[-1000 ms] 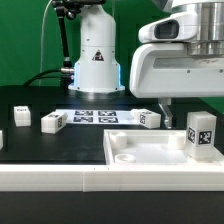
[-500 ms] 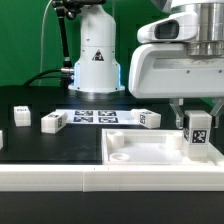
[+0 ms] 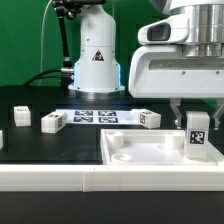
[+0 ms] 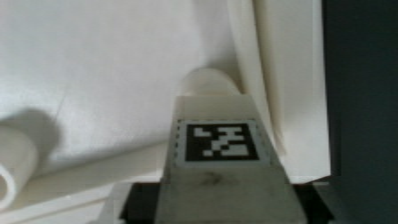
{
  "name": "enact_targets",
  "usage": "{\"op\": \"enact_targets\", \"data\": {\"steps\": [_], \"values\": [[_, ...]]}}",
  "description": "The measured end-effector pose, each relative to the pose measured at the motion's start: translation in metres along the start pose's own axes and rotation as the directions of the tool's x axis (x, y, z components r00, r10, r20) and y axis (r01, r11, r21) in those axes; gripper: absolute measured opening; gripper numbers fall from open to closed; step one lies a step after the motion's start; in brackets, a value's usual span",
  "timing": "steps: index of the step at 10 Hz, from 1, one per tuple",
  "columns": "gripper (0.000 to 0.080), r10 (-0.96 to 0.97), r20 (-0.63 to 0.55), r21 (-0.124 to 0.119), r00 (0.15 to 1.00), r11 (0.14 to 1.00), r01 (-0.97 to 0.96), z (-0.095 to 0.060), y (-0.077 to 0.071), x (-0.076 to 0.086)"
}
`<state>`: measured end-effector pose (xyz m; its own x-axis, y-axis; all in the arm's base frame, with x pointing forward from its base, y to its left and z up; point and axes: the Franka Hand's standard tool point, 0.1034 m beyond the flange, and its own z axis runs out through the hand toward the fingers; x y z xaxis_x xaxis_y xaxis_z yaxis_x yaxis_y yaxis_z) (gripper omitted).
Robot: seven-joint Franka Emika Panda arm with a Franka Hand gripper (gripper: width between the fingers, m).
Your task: Assemble one leg
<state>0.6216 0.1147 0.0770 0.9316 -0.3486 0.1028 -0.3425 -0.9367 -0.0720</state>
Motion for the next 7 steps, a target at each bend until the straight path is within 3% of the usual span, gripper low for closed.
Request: {"op": "enact_targets", "data": {"steps": [3,7], "values": [[0.0289,0.365,-0.006,0.012,0.931,0.931,-0.364,0.0008,-0.0005,0.0001],[0.0290,0.698,-0.002,0.006,0.716,0.716,-0.698,0.0016,-0.0011,-0.0015]]}}
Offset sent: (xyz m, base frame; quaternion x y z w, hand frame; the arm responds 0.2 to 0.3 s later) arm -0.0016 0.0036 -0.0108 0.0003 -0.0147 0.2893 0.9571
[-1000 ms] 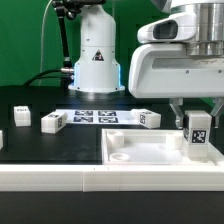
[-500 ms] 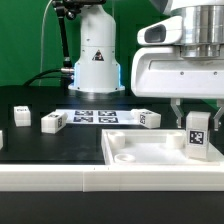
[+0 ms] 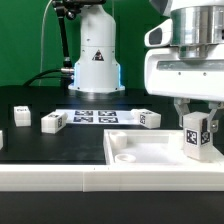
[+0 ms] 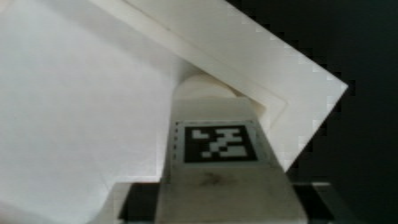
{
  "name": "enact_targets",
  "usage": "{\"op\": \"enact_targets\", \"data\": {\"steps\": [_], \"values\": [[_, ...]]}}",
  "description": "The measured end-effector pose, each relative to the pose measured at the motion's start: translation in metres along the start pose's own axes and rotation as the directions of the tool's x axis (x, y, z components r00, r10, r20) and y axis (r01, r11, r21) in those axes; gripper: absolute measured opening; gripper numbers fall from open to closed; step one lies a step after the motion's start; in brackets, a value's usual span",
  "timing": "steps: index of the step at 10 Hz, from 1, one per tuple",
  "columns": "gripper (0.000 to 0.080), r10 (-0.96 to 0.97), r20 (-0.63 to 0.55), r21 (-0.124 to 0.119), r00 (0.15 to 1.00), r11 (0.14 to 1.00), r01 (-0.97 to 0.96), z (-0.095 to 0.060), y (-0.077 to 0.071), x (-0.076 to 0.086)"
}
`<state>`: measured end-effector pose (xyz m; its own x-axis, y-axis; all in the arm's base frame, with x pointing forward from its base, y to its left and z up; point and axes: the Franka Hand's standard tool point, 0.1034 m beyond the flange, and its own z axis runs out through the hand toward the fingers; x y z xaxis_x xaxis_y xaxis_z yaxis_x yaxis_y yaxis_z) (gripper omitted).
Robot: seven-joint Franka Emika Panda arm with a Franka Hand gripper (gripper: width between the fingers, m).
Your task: Assemble one leg
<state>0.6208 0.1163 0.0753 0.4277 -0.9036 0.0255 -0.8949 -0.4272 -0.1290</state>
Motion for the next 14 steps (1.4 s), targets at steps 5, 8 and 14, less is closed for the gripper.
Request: {"op": "enact_targets", "data": {"steps": [5,8,14], "values": [[0.0290,0.346,0.020,-0.010,0.938,0.938,-0.346,0.0008,-0.0006,-0.0060],[0.0476,0.307,0.023,-0.009,0.951,0.952,-0.307,0.0009,-0.0006,-0.0063],[0.0647,-0.232,0.026,0.004,0.972,0.973,0.232,0.0005,-0.0012,-0.0064]]}}
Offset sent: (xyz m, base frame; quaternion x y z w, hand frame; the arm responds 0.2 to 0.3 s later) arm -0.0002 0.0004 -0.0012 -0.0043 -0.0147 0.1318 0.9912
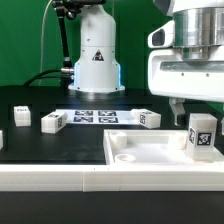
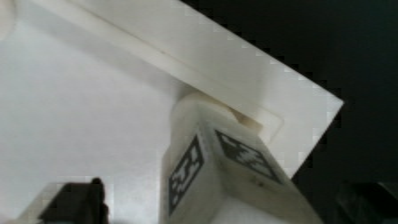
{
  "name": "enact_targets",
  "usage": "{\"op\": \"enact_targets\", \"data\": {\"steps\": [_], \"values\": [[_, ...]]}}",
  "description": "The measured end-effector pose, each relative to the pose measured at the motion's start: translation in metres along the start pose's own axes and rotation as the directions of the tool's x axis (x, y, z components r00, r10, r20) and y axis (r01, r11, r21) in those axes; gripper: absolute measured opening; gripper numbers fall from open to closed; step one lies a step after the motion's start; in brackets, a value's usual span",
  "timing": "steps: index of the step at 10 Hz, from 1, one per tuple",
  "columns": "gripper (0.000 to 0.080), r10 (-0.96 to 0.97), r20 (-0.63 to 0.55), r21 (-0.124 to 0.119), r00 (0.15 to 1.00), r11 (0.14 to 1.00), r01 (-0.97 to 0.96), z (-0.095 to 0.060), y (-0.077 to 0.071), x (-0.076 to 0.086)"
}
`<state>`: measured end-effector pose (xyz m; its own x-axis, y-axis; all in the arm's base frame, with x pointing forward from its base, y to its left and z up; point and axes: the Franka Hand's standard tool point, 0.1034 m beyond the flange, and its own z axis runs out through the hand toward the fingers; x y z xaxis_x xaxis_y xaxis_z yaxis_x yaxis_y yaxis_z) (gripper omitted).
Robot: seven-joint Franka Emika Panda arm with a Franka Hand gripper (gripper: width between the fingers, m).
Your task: Assemble one leg
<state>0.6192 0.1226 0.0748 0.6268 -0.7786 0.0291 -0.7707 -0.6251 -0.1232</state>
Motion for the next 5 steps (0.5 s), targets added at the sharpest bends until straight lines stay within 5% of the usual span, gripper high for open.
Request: {"op": "enact_targets", "data": {"steps": [5], "values": [[0.0649,-0.473,0.014,-0.011,0.881,0.881,0.473,-0.0010,-0.0014,0.0003]]}}
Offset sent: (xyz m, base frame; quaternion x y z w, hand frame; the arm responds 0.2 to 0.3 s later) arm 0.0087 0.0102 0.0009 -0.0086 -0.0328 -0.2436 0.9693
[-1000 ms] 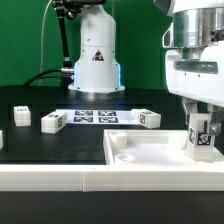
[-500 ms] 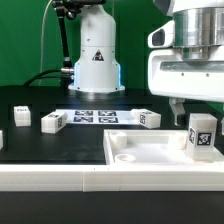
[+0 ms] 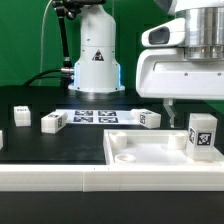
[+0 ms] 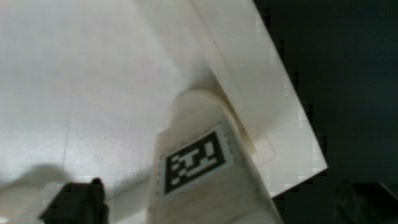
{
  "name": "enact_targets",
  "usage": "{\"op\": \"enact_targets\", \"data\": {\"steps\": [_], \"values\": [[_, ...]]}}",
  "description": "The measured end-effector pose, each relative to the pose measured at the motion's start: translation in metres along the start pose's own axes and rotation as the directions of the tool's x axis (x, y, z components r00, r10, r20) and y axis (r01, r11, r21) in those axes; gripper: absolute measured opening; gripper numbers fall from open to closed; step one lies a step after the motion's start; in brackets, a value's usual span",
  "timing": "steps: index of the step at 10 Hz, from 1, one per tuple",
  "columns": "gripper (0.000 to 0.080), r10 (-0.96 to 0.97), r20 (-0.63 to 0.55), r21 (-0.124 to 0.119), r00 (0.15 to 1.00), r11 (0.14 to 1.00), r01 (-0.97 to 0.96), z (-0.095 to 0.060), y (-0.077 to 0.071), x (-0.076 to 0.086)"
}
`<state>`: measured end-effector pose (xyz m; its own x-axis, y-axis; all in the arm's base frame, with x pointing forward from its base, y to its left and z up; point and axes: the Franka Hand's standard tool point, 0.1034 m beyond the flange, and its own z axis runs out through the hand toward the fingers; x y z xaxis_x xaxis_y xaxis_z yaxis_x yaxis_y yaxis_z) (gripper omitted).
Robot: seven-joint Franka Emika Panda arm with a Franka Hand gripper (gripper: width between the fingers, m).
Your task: Assemble one leg
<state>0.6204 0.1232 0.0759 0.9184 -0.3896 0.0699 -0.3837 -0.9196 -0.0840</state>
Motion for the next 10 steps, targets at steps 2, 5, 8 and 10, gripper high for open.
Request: {"op": "enact_targets", "data": {"steps": [2,5,8,10], "values": [[0.0649,-0.173,0.005,-0.011,0.985,0.985,0.173,-0.0019,-0.0024,0.0002],[0.0649,-0.321,0.003,-0.025,0.947,0.947,0.321,-0.0029,0.0002,0.0028],[0.0404,-0.337,0.003,-0.025,0.941,0.941,0.337,-0.0028,0.0010,0.0033],[0.0291,-0.337,0.003,-0.025,0.942,0.941,0.337,-0.0028,0.0011,0.0033]]}}
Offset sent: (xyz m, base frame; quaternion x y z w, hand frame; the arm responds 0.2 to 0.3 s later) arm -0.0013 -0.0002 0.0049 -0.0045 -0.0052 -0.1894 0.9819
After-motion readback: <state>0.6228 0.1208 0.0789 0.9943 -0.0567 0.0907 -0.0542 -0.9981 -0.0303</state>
